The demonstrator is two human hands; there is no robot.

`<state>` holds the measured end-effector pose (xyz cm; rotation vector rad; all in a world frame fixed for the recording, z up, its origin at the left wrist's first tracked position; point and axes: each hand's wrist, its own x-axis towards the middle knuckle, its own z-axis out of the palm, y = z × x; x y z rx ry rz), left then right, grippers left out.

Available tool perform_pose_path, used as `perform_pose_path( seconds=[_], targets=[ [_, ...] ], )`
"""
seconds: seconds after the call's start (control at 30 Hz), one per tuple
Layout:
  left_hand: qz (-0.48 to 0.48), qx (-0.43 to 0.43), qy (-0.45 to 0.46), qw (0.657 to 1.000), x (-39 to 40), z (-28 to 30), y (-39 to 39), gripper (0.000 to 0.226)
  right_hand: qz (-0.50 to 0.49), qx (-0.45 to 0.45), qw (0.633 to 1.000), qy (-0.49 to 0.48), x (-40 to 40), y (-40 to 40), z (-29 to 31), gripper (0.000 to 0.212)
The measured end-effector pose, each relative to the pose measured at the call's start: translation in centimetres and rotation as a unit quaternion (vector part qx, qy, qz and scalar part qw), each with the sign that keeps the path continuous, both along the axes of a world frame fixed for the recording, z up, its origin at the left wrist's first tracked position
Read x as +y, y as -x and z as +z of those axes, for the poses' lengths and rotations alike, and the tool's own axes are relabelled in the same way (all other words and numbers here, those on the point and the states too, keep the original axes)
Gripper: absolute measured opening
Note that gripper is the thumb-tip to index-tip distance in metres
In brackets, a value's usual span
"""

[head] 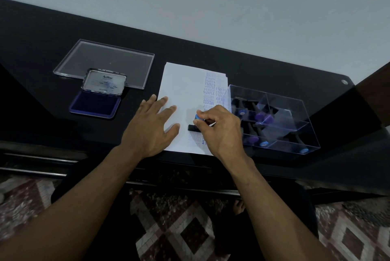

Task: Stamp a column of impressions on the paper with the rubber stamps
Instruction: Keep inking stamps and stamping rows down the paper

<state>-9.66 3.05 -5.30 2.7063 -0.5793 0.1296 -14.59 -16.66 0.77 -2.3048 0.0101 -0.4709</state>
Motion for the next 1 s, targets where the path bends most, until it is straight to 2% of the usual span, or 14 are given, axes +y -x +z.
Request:
perform_pose_path(
  seconds=[0.73, 0.83, 0.93, 1.0],
  targets=[
    [-0.005, 0.007, -0.001, 1.000, 0.0, -0.1, -0.2, 0.077, 0.003, -0.011, 1.000, 0.002, 0.1, 0.4, -0.1, 0.015],
    [-0.007, 0.004, 0.001, 1.000, 0.0, -0.2, -0.2, 0.074, -0.047, -0.022, 0.996, -0.076, -0.1, 0.8, 0.1, 0.015],
    [-0.008, 0.000, 0.005, 1.000, 0.1, -0.3, -0.1, 0.071, -0.116, -0.044, 0.971, -0.204, -0.5, 1.0, 0.9, 0.016],
    [-0.008, 0.001, 0.005, 1.000, 0.1, -0.3, -0.2, 0.071, -0.144, -0.044, 0.957, -0.249, -0.6, 1.1, 1.2, 0.018]
  ],
)
